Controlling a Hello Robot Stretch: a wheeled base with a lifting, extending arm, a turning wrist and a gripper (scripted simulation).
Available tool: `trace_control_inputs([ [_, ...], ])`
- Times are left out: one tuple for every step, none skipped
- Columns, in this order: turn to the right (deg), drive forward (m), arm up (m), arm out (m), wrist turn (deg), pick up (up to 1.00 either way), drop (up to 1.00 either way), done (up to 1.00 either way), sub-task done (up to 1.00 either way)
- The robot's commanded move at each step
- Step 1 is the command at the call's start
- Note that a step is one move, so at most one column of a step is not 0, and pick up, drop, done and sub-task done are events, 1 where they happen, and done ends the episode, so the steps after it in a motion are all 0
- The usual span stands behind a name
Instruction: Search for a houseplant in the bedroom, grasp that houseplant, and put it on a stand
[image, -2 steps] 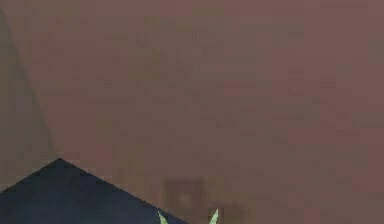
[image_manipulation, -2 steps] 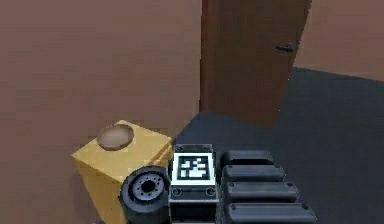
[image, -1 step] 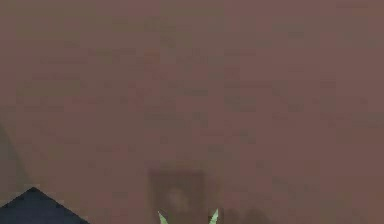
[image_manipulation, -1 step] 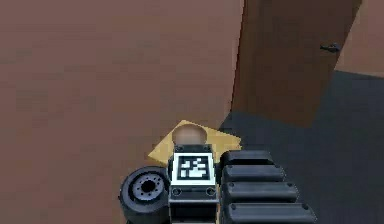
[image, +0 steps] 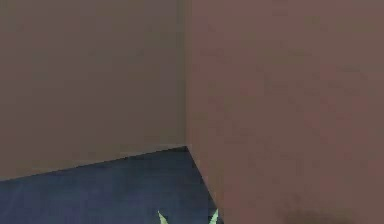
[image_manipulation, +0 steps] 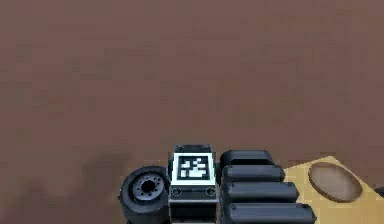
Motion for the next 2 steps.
trace_control_inputs([
  [-45.0, 0.00, 0.00, 0.00, 0.0, 0.00, 0.00, 0.00, 0.00],
  [-45.0, 0.00, 0.00, 0.00, 0.0, 0.00, 0.00, 0.00, 0.00],
])
